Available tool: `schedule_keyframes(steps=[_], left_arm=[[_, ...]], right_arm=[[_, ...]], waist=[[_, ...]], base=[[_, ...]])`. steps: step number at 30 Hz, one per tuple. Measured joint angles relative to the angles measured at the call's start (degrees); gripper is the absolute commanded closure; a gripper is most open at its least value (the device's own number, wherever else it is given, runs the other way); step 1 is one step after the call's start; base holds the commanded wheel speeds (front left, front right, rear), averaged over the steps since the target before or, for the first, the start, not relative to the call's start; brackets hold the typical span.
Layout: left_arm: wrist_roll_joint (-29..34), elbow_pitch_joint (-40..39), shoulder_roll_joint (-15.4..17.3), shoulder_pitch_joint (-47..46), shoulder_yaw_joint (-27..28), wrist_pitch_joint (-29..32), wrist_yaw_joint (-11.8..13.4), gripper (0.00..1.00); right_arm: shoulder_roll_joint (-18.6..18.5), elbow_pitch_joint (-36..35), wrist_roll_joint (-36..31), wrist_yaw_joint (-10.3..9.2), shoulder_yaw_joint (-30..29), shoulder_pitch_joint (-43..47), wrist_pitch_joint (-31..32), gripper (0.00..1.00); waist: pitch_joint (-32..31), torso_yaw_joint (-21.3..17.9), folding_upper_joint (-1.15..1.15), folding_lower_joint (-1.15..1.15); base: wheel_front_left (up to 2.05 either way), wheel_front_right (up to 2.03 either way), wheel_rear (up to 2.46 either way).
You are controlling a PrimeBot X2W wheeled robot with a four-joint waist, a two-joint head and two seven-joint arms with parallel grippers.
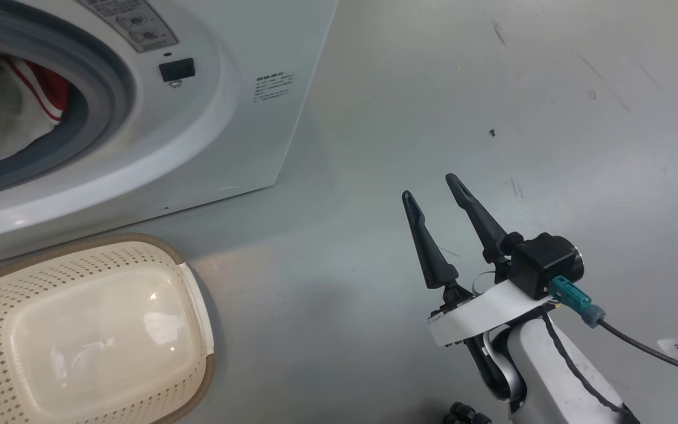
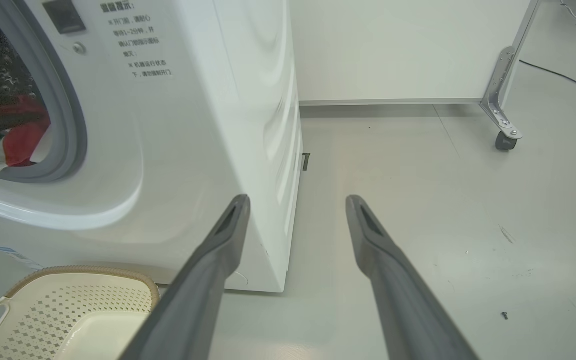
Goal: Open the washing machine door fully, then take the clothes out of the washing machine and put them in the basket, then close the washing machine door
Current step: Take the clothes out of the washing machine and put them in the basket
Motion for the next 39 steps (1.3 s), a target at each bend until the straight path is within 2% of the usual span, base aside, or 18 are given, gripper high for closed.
schedule_keyframes(steps=[12, 22, 23, 24, 25, 26, 39], left_arm=[[1.2, 4.5, 0.5, -3.4, -1.1, 3.6, -0.9, 0.0], [1.4, 7.2, 0.9, -5.5, -0.8, 3.6, -0.9, 0.0], [1.4, 7.5, 0.9, -5.7, -0.8, 3.6, -0.9, 0.05], [1.3, 7.8, 0.9, -6.0, -0.8, 3.6, -0.9, 0.36], [1.3, 8.0, 0.9, -6.1, -0.8, 3.6, -0.9, 0.86], [1.3, 8.3, 0.9, -6.2, -0.8, 3.6, -1.0, 1.0], [1.3, 11.8, -1.2, -6.3, -1.5, 1.3, -1.0, 1.0]], right_arm=[[0.0, -0.2, 0.3, -0.59, 1.2, -0.8, 0.0, 0.0], [0.0, -0.2, 0.4, -1.11, 2.0, -1.4, 0.0, 0.0], [0.0, -0.2, 0.4, -1.2, 2.1, -1.4, 0.0, 0.0], [0.0, -0.1, 0.4, -1.33, 2.1, -1.5, 0.0, 0.0], [0.0, -0.1, 0.4, -1.48, 2.1, -1.5, 0.0, 0.0], [0.0, -0.1, 0.4, -1.49, 2.1, -1.6, 0.0, 0.0], [0.0, 1.4, 0.0, -1.59, 2.0, -2.2, 0.0, 0.0]], waist=[[1.4, -0.7, 0.0, 0.0], [2.1, -1.1, 0.0, 0.0], [2.2, -1.2, 0.0, 0.0], [2.2, -1.2, 0.0, 0.0], [2.2, -1.2, 0.0, 0.0], [2.1, -1.2, 0.0, 0.0], [0.3, -0.3, 0.0, 0.0]], base=[[0.0, 0.0, 0.0], [0.0, 0.0, 0.0], [0.0, 0.0, 0.0], [0.0, 0.0, 0.0], [0.0, 0.0, 0.0], [0.0, 0.0, 0.0], [0.0, 0.0, 0.0]])
